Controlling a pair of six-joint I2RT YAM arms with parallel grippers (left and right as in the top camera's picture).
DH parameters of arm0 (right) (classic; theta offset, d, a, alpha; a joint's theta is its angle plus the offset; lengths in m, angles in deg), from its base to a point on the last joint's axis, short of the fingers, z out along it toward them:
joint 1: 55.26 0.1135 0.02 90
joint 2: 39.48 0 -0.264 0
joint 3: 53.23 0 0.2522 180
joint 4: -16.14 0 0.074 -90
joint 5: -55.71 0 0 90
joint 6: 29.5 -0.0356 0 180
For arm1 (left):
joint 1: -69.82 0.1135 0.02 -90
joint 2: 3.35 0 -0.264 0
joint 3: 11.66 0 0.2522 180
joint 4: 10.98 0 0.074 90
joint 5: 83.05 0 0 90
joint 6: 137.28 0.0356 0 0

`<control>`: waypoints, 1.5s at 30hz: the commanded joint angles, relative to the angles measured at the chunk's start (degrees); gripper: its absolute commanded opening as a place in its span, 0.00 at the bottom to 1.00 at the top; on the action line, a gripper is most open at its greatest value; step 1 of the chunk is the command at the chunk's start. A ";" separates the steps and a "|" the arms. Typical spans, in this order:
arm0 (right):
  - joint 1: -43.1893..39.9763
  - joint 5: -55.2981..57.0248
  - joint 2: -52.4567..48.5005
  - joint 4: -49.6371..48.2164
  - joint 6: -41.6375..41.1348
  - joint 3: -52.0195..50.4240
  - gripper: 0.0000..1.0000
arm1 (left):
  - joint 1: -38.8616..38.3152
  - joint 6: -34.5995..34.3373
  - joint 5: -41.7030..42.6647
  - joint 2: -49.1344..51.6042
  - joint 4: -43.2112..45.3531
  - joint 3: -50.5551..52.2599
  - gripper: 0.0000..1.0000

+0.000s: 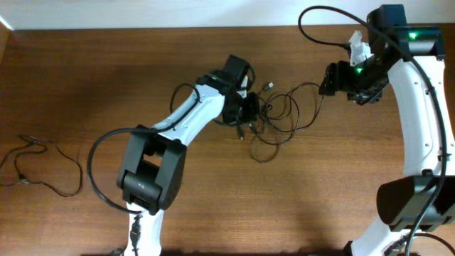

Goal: Untangle cables

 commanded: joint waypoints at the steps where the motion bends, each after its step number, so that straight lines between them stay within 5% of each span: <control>1: -0.13 0.70 0.44 -1.20 0.66 -2.38 0.75 | 0.90 9.33 0.83 -4.59 -5.07 -10.19 0.00; 7: -0.13 -5.16 0.44 -6.80 0.66 -9.29 0.76 | 0.96 17.25 0.07 -12.70 -13.75 -23.50 0.00; 16: -0.09 -7.06 0.44 -7.34 0.66 -9.35 0.76 | 1.62 19.54 -15.39 -22.01 -14.27 -23.65 0.00; 20: -0.07 -7.06 0.44 -7.10 0.66 -9.46 0.75 | 7.85 22.14 -16.11 -21.99 -14.21 -23.63 0.00; 21: 0.04 -7.06 0.44 -6.93 0.66 -9.46 0.75 | 10.03 26.36 -21.09 -21.88 -13.88 -23.63 0.00; 24: 1.03 -7.04 0.44 -7.04 0.66 -9.46 0.75 | 13.79 59.10 -26.16 -21.68 -19.02 -23.63 0.00; 29: 3.52 -7.02 0.44 -7.32 0.63 -9.46 0.75 | 22.91 58.03 -30.93 -21.07 -16.39 -23.58 0.00; 32: 5.09 -7.02 0.44 -7.32 0.61 -9.46 0.75 | 34.71 46.80 -30.93 -18.12 -13.18 -23.58 0.00; 38: 6.71 -7.04 0.44 -7.37 0.42 -9.46 0.75 | 48.13 43.67 -31.12 -7.19 -11.37 -23.58 0.00; 39: 7.02 -7.04 0.44 -7.08 0.42 -9.46 0.75 | 50.82 39.63 -32.35 -3.67 -10.38 -23.58 0.02; 44: 7.80 -7.02 0.44 -6.82 0.42 -9.46 0.76 | 58.01 30.49 -27.78 5.70 -11.30 -23.56 0.48; 45: 7.80 -7.02 0.44 -6.88 0.44 -9.46 0.76 | 59.01 30.49 -24.28 6.45 -12.74 -23.58 0.76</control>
